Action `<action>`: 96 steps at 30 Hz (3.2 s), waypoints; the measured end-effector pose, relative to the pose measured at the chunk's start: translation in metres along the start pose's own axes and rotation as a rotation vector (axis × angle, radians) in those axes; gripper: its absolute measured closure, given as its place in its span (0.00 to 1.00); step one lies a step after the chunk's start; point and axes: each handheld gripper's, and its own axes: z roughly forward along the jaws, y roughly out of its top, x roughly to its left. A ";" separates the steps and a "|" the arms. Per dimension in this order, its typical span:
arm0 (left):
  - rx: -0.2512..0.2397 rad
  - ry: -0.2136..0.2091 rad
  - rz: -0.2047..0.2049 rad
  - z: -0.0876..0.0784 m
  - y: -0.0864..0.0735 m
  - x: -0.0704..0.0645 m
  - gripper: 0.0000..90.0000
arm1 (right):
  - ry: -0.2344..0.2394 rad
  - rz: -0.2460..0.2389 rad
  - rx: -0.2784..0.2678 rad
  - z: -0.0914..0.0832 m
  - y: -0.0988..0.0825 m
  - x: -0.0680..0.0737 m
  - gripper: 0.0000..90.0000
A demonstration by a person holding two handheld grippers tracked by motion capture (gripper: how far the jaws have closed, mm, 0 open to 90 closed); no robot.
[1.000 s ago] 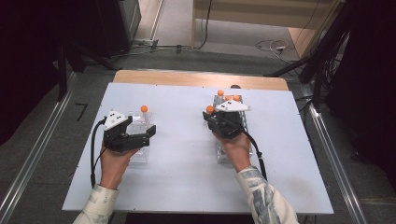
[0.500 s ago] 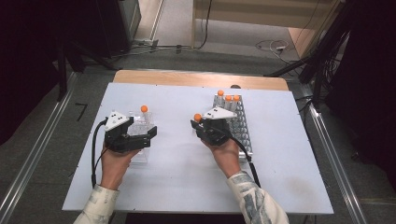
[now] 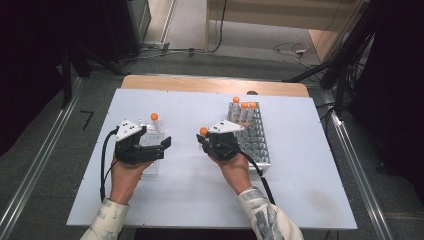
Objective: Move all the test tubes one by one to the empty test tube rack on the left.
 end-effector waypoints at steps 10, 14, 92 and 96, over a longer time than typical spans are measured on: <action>0.002 -0.020 0.017 0.002 0.000 -0.008 0.09 | 0.025 -0.023 0.005 0.004 -0.004 0.012 0.80; 0.014 -0.035 0.026 0.004 -0.001 -0.014 0.10 | 0.036 -0.031 0.011 0.007 -0.005 0.017 0.80; -0.023 -0.056 -0.011 0.000 0.045 0.020 0.78 | 0.109 -0.072 0.037 0.020 -0.008 0.047 0.38; -0.029 -0.051 -0.013 -0.002 0.048 0.022 0.78 | 0.109 -0.068 0.035 0.020 -0.008 0.046 0.37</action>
